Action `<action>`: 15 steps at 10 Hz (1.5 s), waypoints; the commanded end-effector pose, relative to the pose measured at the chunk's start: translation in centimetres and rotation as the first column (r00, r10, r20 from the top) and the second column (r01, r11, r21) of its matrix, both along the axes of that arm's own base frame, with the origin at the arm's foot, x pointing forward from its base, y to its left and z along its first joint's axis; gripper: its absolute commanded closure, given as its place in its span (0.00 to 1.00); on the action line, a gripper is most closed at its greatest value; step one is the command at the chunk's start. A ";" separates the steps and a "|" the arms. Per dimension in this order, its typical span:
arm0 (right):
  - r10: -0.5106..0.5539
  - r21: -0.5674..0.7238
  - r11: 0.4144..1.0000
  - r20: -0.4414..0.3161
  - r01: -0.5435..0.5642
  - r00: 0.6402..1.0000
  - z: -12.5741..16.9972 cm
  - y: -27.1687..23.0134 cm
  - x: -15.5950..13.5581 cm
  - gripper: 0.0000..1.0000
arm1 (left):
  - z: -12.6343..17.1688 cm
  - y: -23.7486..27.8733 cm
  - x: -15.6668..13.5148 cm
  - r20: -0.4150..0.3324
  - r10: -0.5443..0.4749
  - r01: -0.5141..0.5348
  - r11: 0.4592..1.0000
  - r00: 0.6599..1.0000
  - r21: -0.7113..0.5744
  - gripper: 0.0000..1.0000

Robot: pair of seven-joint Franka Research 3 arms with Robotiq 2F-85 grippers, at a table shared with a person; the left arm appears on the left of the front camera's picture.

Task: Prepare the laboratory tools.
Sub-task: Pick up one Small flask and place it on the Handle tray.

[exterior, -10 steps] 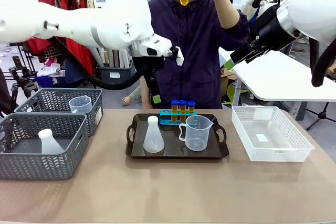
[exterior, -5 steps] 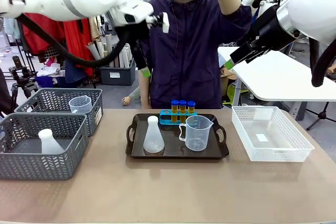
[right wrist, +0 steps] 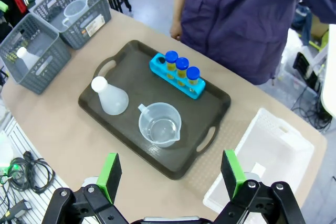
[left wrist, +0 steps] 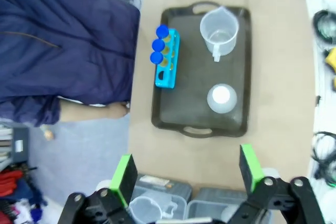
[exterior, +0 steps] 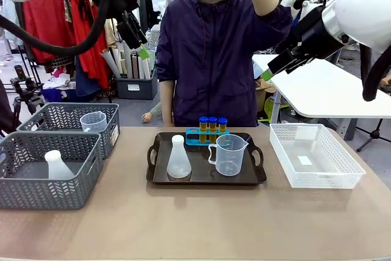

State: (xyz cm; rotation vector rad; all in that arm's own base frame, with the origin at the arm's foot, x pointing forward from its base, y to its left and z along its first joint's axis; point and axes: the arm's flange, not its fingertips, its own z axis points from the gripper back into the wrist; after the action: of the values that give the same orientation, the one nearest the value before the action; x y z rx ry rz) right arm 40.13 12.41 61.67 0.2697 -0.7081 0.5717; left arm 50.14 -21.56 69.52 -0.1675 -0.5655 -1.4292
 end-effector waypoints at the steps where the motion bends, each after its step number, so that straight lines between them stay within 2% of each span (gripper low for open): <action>1: 0.007 0.015 1.000 -0.002 -0.007 1.000 0.0 -0.1 0.0 0.00 | -1.1 2.1 -0.4 0.002 -0.031 0.032 0.998 1.000 -0.063 0.00; 3: 0.007 0.015 1.000 -0.002 -0.007 1.000 0.0 -0.1 0.0 0.00 | -2.1 3.5 -0.5 -0.030 0.057 -0.060 0.995 0.998 -0.080 0.00; 6: 0.007 0.015 1.000 -0.002 -0.007 1.000 0.0 -0.1 0.0 0.00 | -3.3 5.4 -2.5 -0.005 0.183 -0.182 0.978 0.983 -0.105 0.00; 10: 0.007 0.015 1.000 -0.002 -0.007 1.000 0.0 -0.1 0.0 0.00 | -5.0 5.9 -3.2 -0.038 0.199 -0.202 0.971 0.979 -0.128 0.00; 12: 0.007 0.015 1.000 -0.002 -0.007 1.000 0.0 -0.1 0.0 0.00 | -5.0 5.5 -2.4 -0.026 0.236 -0.237 0.968 0.971 -0.082 0.00; 13: 0.007 0.015 1.000 -0.002 -0.007 1.000 0.0 -0.1 0.0 0.00 | -4.9 5.5 -2.8 -0.037 0.195 -0.198 0.976 0.980 -0.093 0.00; 15: 0.007 0.015 1.000 -0.002 -0.007 1.000 0.0 -0.1 0.0 0.00 | -4.9 5.5 -2.8 -0.037 0.195 -0.198 0.976 0.980 -0.093 0.00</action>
State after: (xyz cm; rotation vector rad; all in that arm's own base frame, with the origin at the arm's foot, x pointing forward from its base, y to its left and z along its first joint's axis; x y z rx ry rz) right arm 40.13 12.41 61.67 0.2697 -0.7081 0.5716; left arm 47.44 -16.42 64.48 -0.2003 -0.6097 -1.2069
